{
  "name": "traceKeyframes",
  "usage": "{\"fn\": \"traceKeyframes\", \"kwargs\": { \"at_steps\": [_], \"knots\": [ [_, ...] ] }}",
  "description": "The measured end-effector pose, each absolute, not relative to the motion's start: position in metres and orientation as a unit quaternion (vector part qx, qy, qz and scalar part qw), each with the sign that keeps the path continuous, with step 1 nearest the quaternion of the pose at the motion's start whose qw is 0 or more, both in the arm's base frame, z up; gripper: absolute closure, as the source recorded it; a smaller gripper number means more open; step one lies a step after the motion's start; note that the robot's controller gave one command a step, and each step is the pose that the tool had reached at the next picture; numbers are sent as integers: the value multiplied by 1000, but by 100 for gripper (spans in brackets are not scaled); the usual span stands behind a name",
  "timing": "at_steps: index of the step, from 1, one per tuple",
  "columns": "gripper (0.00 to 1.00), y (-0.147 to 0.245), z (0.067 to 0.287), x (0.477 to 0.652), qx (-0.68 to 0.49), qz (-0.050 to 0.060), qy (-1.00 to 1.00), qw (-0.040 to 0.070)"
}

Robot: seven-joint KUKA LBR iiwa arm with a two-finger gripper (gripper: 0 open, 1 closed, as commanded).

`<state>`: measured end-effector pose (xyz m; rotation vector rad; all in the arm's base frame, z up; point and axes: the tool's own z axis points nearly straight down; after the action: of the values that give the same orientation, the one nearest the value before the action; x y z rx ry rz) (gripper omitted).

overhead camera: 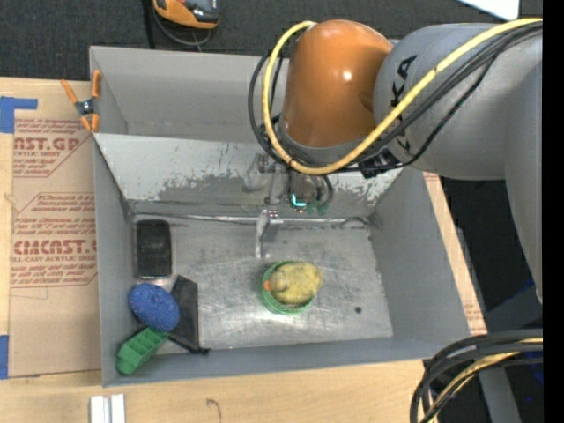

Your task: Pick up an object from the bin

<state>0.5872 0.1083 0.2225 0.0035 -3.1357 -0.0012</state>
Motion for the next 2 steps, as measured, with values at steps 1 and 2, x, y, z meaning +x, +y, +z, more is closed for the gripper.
{"fn": "traceKeyframes", "kwargs": {
  "at_steps": [1,2],
  "knots": [
    [0,108,227,589,1,-1,-1000,-1],
    [0,59,202,576,11,-1,-1000,-2]
  ]
}}
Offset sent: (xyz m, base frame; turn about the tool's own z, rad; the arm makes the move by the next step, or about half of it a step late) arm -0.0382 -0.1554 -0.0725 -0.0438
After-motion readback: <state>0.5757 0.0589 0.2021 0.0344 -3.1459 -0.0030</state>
